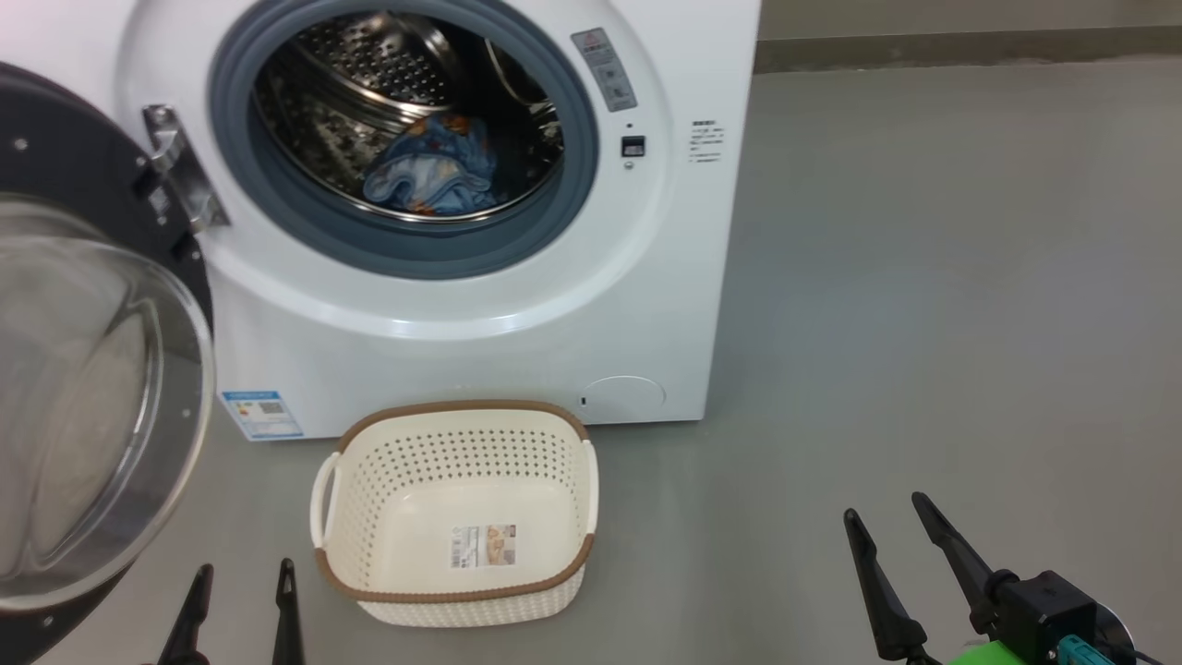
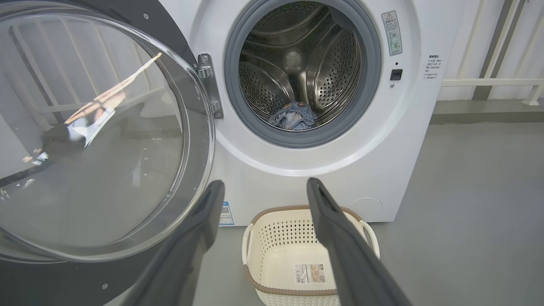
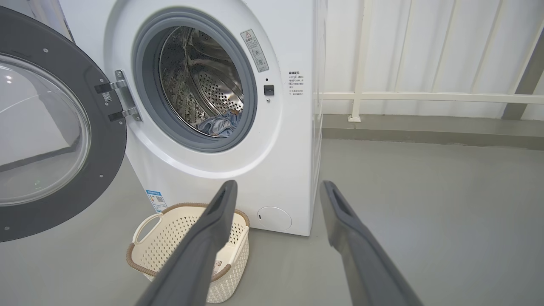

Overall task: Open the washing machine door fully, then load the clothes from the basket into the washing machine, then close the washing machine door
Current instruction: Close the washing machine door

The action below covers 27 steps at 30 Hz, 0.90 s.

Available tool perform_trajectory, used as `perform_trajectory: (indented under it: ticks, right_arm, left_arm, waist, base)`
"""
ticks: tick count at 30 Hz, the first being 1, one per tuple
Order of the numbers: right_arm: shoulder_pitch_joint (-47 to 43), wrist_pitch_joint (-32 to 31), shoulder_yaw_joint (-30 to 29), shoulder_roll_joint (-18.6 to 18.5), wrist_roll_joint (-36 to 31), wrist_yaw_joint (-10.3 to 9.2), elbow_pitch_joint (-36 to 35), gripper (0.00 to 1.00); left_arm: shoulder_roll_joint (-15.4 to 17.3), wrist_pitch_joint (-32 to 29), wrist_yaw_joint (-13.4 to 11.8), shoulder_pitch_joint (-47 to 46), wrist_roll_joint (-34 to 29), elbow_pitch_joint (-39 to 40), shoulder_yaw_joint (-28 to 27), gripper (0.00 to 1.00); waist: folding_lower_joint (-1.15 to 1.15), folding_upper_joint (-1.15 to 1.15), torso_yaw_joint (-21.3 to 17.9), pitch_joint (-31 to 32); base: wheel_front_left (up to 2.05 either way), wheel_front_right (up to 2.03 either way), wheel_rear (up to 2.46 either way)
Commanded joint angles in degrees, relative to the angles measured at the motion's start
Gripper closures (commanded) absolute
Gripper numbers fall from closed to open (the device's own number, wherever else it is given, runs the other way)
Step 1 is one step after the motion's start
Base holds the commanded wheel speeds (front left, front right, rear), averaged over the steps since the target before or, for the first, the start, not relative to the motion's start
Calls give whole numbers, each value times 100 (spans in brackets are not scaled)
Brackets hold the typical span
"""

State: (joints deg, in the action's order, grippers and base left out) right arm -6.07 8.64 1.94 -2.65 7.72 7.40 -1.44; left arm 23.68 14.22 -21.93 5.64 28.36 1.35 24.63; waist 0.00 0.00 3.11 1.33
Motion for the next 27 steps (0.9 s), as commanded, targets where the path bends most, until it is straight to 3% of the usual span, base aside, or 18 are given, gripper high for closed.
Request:
perform_trajectory:
  ticks: [1,10,27]
  right_arm:
    - [102,-17,126,-22,30,9,-178,0]
    - [262,-46,116,-22,-33,9,-197,0]
    - [354,-14,260,-22,-8,9,-52,0]
  left_arm:
    - [102,76,44,-319,-27,114,-245,0]
    - [21,77,34,-294,-52,224,-377,0]
    - [-172,77,190,-367,-141,152,-431,0]
  waist:
    - [0,0,248,-48]
    - [0,0,1210,-209]
    - [0,0,2397,-189]
  base:
    - [0,0,0]
    - [0,0,0]
    - [0,0,0]
